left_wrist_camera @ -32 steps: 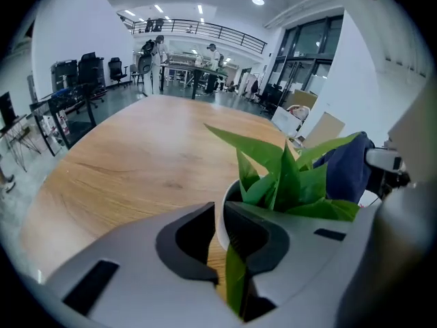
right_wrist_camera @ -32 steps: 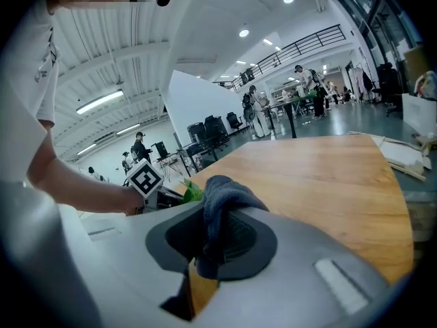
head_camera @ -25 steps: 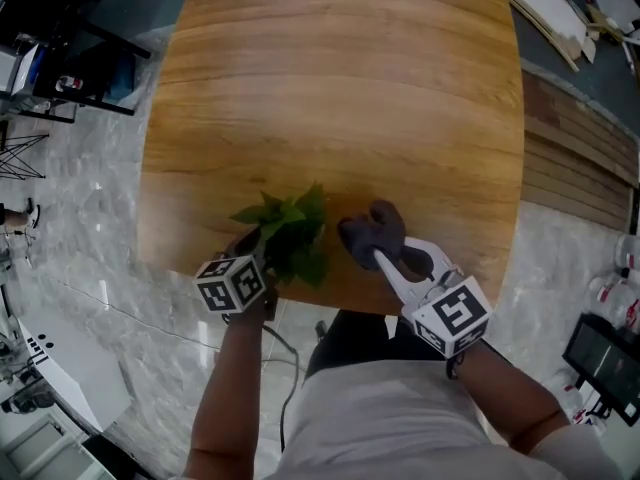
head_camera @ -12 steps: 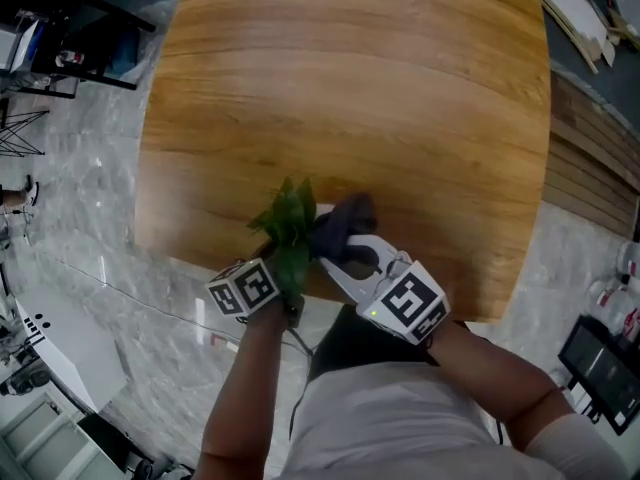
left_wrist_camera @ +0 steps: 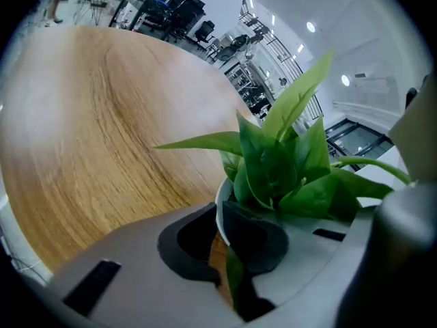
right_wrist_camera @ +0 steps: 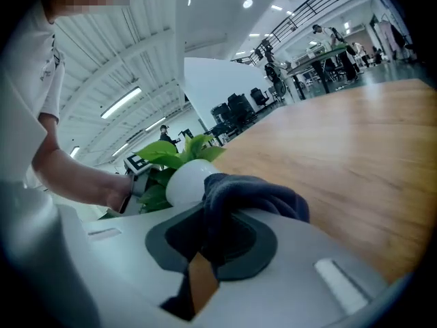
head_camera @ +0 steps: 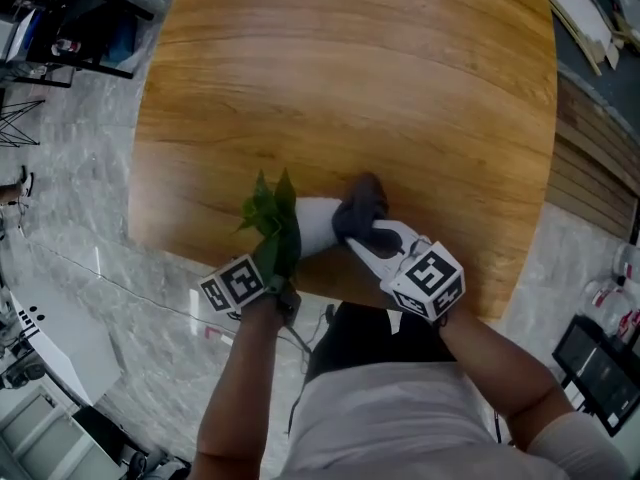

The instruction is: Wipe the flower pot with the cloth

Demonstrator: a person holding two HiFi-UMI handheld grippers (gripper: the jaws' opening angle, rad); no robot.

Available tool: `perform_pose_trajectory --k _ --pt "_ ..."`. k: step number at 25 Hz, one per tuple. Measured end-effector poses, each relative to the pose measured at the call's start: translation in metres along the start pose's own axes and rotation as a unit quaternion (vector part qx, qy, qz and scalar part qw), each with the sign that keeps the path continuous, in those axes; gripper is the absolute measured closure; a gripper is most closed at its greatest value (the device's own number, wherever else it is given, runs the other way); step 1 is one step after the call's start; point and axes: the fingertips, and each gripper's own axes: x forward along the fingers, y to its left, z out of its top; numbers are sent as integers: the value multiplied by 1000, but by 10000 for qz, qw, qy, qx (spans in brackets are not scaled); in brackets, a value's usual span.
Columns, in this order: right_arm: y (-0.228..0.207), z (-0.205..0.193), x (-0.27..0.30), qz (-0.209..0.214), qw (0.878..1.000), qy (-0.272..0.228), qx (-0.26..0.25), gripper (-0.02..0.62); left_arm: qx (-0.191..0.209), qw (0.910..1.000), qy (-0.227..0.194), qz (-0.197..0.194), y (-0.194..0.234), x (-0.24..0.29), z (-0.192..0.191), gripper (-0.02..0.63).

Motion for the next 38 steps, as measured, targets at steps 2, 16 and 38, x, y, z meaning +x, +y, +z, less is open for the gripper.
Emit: perform_pose_trajectory --k 2,16,38 --pt "0 -2 0 -7 10000 5 14 561 -78 10000 -15 3 1 1 -1 577" --pt "37 -53 19 572 9938 795 -534 561 -126 9999 75 42 8 1 -5 577" --pt "43 23 -4 862 9957 -123 -315 561 2045 9779 26 425 -19 -3 10 569"
